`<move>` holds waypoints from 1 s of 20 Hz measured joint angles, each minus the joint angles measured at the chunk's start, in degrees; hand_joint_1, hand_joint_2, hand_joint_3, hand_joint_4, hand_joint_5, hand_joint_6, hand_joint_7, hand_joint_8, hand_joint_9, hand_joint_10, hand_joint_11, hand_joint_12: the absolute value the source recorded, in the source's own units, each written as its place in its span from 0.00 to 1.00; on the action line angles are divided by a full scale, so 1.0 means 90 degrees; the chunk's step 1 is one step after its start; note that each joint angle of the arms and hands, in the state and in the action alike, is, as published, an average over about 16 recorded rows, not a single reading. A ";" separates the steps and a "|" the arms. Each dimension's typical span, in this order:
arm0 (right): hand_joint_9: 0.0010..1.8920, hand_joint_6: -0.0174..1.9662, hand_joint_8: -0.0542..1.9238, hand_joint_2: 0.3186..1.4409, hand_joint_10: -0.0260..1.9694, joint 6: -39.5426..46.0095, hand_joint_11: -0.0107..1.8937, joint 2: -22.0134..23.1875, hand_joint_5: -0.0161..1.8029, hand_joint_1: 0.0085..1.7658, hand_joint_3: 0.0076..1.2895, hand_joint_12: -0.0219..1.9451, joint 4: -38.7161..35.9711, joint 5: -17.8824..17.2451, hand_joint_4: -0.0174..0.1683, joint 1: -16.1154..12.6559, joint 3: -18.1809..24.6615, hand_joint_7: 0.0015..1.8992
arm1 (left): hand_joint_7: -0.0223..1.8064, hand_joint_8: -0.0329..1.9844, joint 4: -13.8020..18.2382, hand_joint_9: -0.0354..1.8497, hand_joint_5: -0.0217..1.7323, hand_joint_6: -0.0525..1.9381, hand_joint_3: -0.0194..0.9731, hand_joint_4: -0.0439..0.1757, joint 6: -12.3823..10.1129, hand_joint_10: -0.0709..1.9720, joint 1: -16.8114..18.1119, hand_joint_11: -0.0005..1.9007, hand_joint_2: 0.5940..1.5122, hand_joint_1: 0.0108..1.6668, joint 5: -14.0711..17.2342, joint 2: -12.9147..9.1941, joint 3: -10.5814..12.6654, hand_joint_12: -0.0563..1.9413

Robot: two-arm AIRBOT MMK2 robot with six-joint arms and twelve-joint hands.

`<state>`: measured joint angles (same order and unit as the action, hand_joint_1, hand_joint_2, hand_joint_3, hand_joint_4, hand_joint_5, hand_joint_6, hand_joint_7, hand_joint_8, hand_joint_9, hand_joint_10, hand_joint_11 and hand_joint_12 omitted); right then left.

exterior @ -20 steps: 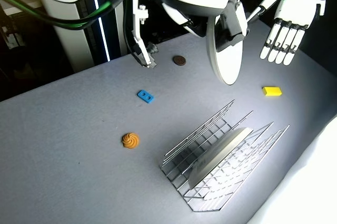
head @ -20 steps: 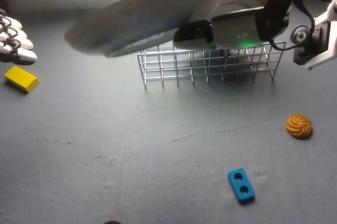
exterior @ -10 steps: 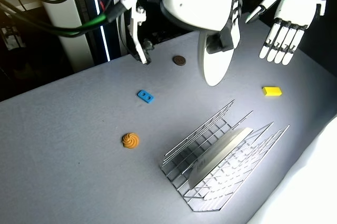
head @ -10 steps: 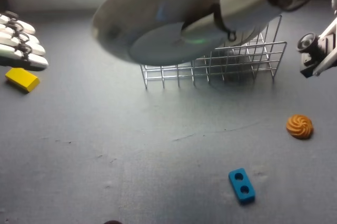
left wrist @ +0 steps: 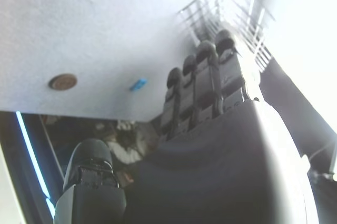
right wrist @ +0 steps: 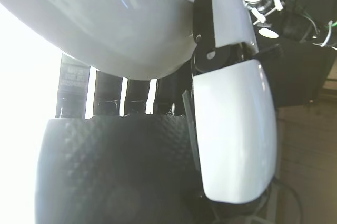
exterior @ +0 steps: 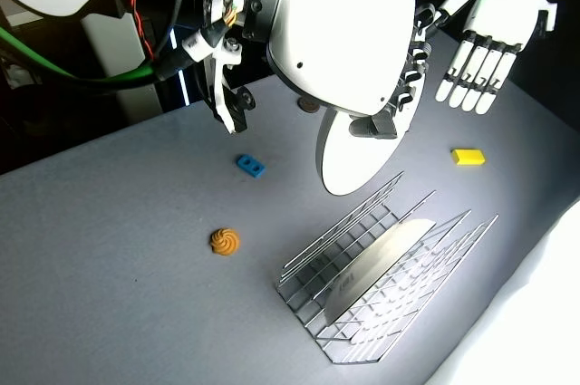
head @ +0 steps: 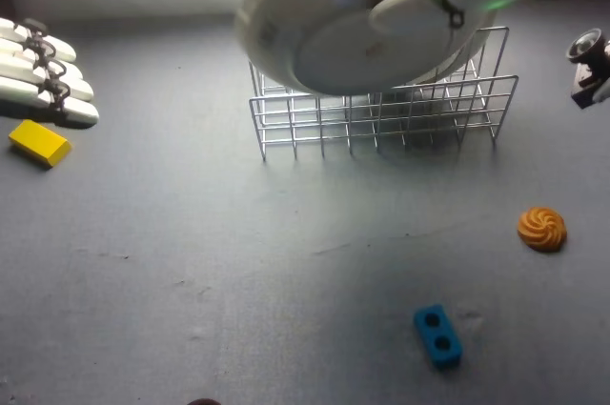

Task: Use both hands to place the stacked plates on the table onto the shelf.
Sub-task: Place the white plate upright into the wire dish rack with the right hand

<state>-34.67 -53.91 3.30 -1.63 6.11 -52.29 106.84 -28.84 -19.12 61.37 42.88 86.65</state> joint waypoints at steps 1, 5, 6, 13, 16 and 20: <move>0.59 0.40 0.53 0.61 0.46 0.0000 0.48 -0.0006 0.55 0.69 0.00 0.68 0.0011 0.0000 0.05 0.0012 -0.0050 0.57 | 0.07 0.02 0.0005 0.07 0.08 0.03 0.03 0.22 0.0000 0.04 0.0006 0.01 0.60 0.01 -0.0003 0.0000 -0.0006 0.08; 0.59 0.40 0.53 0.61 0.45 -0.0012 0.48 -0.0042 0.55 0.70 0.00 0.67 0.0031 -0.0048 0.05 0.0083 -0.0232 0.57 | 0.07 0.02 0.0025 0.07 0.08 0.03 0.03 0.22 0.0000 0.04 0.0021 0.01 0.60 0.01 -0.0003 0.0000 -0.0026 0.09; 0.60 0.40 0.53 0.61 0.45 -0.0019 0.48 -0.0054 0.55 0.70 0.00 0.67 0.0033 -0.0065 0.05 0.0108 -0.0277 0.57 | 0.07 0.02 0.0029 0.07 0.08 0.03 0.03 0.22 0.0000 0.04 0.0025 0.01 0.60 0.01 -0.0001 0.0000 -0.0026 0.09; 0.60 0.40 0.53 0.62 0.44 -0.0075 0.48 -0.0167 0.55 0.71 0.00 0.67 0.0042 -0.0196 0.05 0.0335 -0.0571 0.57 | 0.07 0.02 0.0062 0.07 0.07 0.04 0.03 0.22 0.0001 0.04 0.0031 0.01 0.60 0.01 -0.0003 0.0002 -0.0026 0.10; 0.59 0.40 0.54 0.62 0.44 -0.0098 0.48 -0.0220 0.55 0.71 0.00 0.68 0.0047 -0.0260 0.05 0.0447 -0.0691 0.57 | 0.07 0.02 0.0080 0.07 0.07 0.04 0.03 0.22 0.0001 0.04 0.0030 0.01 0.59 0.01 -0.0003 0.0005 -0.0026 0.11; 0.59 0.40 0.54 0.62 0.45 -0.0133 0.47 -0.0304 0.54 0.71 0.00 0.68 0.0055 -0.0342 0.05 0.0604 -0.0849 0.57 | 0.07 0.02 0.0103 0.07 0.08 0.04 0.03 0.22 0.0001 0.04 0.0030 0.01 0.59 0.01 -0.0002 0.0009 -0.0026 0.12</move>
<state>-35.86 -56.64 3.80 -4.71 11.54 -59.94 107.76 -28.82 -18.85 61.35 42.96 86.41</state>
